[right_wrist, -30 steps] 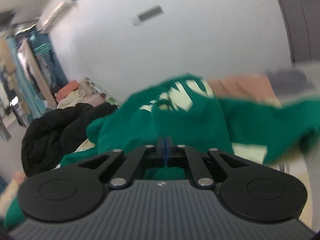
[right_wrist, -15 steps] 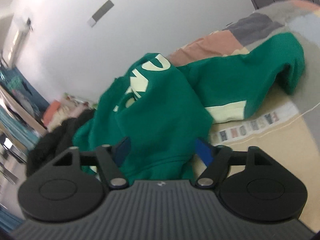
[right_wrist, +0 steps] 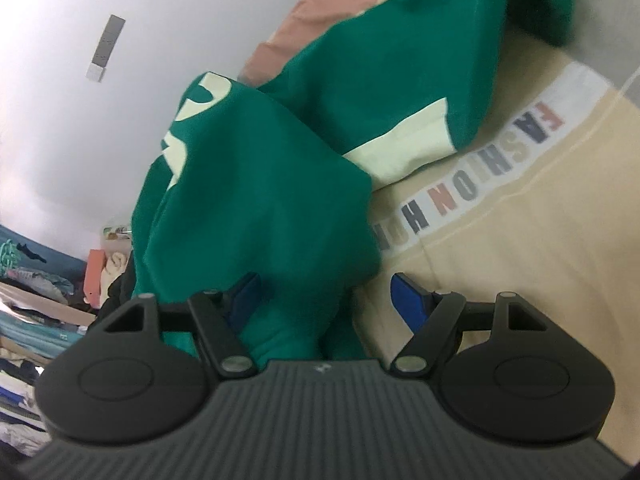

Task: Fold large clothes
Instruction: 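Lift the hoodie with the left gripper while the right gripper lifts its fabric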

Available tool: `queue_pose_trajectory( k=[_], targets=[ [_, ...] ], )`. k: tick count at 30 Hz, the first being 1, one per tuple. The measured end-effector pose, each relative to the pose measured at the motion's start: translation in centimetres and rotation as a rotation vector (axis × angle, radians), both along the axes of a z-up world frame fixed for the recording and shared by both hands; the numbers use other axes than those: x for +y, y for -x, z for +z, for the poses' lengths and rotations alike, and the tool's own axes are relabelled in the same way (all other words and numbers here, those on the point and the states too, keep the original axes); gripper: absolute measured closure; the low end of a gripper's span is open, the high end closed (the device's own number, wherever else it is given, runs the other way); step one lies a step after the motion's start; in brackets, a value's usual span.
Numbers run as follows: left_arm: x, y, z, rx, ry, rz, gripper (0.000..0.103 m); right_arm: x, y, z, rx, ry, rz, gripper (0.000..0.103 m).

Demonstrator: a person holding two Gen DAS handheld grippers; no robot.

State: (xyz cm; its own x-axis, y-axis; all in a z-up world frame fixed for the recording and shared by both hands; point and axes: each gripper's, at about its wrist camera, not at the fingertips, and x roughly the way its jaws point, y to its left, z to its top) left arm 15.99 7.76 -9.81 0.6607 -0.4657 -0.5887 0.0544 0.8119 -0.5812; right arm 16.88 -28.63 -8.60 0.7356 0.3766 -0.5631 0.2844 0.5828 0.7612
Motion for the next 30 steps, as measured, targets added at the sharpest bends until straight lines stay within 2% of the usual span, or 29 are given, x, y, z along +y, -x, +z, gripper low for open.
queue_pose_trajectory(
  k=[5, 7, 9, 11, 12, 13, 17, 23, 30],
  targets=[
    [-0.3, -3.8, -2.3, -0.005, 0.106, -0.003, 0.018, 0.1, -1.7, -0.5, -0.04, 0.004, 0.006, 0.028],
    [-0.4, -4.7, -3.0, -0.002, 0.136, -0.007, 0.036, 0.3, -1.9, -0.5, -0.07, 0.017, 0.026, 0.03],
    [-0.3, -5.3, -3.5, 0.026, 0.157, 0.002, 0.061, 0.4, -2.1, -0.4, -0.094, 0.016, 0.049, 0.04],
    [0.0, -5.0, -3.5, 0.017, 0.162, 0.0, 0.069, 0.5, -2.4, 0.0, -0.115, 0.021, 0.07, 0.061],
    [0.3, -4.8, -3.3, 0.009, 0.173, -0.002, 0.073, 0.6, -2.3, 0.3, -0.126, 0.029, 0.079, 0.067],
    [0.6, -4.6, -3.1, 0.004, 0.187, -0.002, 0.074, 0.6, -2.3, 0.6, -0.137, 0.036, 0.089, 0.078],
    [1.7, -2.9, -1.1, -0.046, 0.26, 0.009, 0.078, 1.6, -1.3, 2.8, -0.224, 0.083, 0.14, 0.092],
    [3.2, 1.0, 2.9, -0.157, 0.313, 0.029, 0.079, 2.8, 1.9, 6.9, -0.388, 0.117, 0.208, 0.094],
    [4.6, 6.9, 6.0, -0.19, 0.302, 0.05, 0.079, 3.4, 5.8, 10.0, -0.456, 0.155, 0.264, 0.094]
  ],
)
